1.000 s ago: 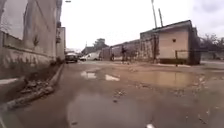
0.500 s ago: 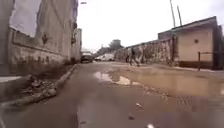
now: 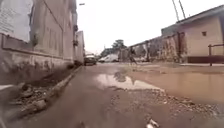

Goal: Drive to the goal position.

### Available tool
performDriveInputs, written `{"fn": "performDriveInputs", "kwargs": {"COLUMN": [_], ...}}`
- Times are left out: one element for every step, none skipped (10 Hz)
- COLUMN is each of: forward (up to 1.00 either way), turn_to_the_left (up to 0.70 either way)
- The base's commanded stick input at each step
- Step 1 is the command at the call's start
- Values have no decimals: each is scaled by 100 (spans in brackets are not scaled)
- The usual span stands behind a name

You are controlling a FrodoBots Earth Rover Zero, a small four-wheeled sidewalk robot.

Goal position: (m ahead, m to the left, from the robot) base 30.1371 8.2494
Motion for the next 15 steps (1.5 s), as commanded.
{"fn": "performDriveInputs", "kwargs": {"forward": [85,85,85,85,85,85,85,85,85,85,85,85,85,85,85], "turn_to_the_left": [0,28,1,0,0,0,23,34,33,9,0,0,0,0,0]}}
